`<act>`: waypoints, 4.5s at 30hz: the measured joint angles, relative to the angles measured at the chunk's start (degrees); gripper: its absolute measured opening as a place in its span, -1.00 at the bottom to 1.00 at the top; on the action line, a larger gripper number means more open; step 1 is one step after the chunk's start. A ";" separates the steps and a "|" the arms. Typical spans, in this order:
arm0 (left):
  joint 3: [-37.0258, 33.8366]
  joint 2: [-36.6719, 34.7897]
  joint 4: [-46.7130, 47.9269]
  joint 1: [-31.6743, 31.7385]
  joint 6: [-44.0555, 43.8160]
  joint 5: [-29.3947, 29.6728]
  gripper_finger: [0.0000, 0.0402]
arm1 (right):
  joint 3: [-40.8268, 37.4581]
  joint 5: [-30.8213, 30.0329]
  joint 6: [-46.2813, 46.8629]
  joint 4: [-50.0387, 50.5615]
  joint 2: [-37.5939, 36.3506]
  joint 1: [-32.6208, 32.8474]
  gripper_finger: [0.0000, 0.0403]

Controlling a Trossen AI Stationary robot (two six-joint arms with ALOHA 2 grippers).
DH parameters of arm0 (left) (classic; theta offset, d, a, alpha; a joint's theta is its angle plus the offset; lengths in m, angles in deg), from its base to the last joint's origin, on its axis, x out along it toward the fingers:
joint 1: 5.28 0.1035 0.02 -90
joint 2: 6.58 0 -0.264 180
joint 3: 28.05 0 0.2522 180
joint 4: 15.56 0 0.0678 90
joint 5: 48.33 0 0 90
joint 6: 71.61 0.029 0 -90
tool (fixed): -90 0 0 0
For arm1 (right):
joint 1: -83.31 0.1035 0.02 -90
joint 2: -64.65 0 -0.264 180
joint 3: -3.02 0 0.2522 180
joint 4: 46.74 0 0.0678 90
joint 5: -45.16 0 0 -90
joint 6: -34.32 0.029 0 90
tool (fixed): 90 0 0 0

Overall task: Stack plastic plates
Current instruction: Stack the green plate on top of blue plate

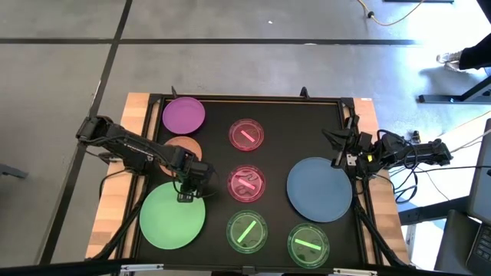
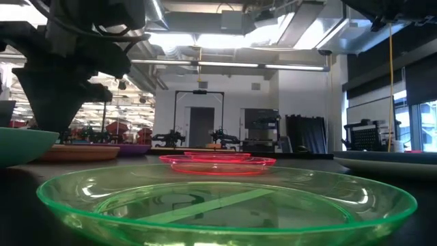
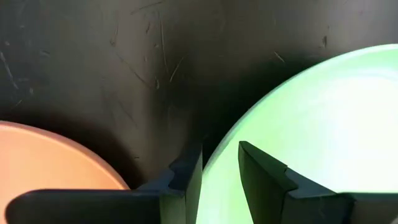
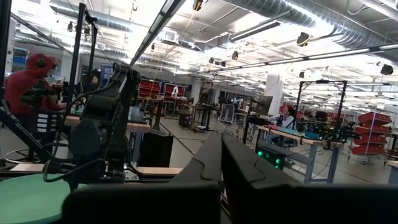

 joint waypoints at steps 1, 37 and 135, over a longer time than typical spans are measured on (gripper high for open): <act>-0.15 0.00 0.03 0.00 0.00 0.01 -0.51 | 0.00 0.00 0.00 0.00 0.00 0.00 -0.99; -4.63 0.04 -5.53 2.67 0.42 -4.26 -0.98 | 0.00 0.00 -0.04 0.00 0.00 0.00 -0.99; 51.11 49.30 -65.08 15.02 4.35 8.93 -0.78 | 0.02 -0.92 -4.32 -2.23 -0.02 -0.02 -0.99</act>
